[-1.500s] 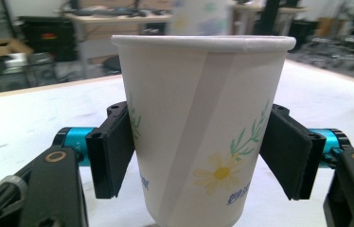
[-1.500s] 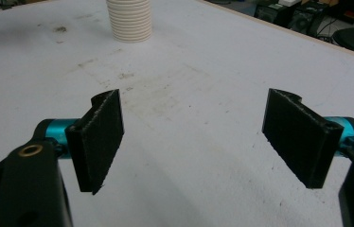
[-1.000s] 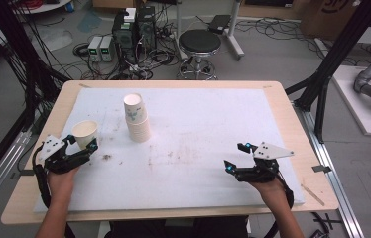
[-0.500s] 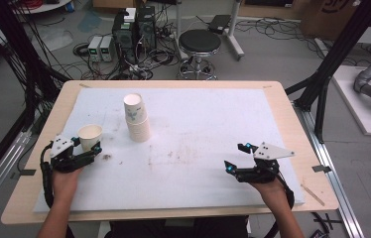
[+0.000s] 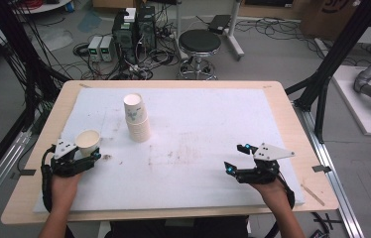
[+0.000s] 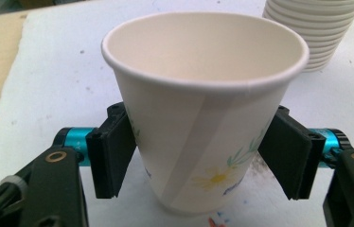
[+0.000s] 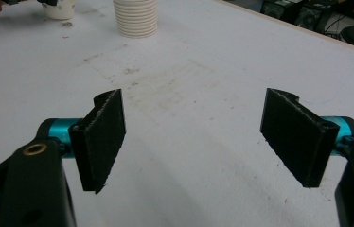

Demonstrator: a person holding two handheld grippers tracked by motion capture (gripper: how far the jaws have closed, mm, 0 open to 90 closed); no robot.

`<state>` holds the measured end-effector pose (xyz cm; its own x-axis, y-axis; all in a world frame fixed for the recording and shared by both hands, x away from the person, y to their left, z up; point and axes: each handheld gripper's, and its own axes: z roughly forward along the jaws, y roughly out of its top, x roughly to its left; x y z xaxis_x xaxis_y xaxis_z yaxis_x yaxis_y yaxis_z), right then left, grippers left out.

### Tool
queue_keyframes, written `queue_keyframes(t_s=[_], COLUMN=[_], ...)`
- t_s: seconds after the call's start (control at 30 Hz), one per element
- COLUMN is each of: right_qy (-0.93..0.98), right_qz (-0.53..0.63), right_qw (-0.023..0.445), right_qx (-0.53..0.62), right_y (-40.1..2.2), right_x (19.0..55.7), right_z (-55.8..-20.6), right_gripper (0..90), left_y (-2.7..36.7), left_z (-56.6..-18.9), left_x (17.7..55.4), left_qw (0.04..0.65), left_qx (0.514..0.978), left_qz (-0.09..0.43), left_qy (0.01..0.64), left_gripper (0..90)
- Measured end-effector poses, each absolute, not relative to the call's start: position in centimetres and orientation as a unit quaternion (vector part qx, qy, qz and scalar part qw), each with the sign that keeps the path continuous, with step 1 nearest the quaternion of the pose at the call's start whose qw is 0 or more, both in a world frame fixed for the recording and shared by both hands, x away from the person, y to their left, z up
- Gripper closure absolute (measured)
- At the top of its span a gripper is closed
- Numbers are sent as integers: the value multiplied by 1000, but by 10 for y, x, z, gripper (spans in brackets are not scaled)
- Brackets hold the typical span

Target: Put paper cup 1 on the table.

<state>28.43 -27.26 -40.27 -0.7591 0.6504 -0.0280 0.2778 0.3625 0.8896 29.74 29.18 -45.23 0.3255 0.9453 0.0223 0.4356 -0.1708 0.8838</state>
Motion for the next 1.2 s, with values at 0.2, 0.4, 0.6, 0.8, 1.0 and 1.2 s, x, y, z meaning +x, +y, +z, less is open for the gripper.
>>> queue_keyframes(t_s=[0.2, 0.4, 0.6, 0.8, 1.0, 1.2], right_qy=[804, 804, 804, 804, 804, 803], right_qz=[483, 483, 483, 482, 479, 479], right_qw=[187, 186, 189, 190, 191, 196], right_qx=[292, 293, 291, 293, 294, 296], right_y=[-271, -271, -273, -272, -271, -271], right_x=[285, 284, 284, 284, 285, 284], right_z=[-404, -403, -403, -403, -404, -405], right_gripper=[224, 224, 224, 224, 224, 221], left_y=[294, 293, 295, 298, 289, 272], left_z=[-454, -451, -441, -424, -413, -412], left_x=[293, 287, 262, 239, 235, 236], left_qw=[411, 425, 447, 502, 577, 608], left_qx=[701, 696, 672, 624, 601, 622], left_qz=[293, 283, 305, 349, 347, 315], left_qy=[504, 506, 506, 487, 431, 380], left_gripper=[261, 185, 168, 164, 161, 162])
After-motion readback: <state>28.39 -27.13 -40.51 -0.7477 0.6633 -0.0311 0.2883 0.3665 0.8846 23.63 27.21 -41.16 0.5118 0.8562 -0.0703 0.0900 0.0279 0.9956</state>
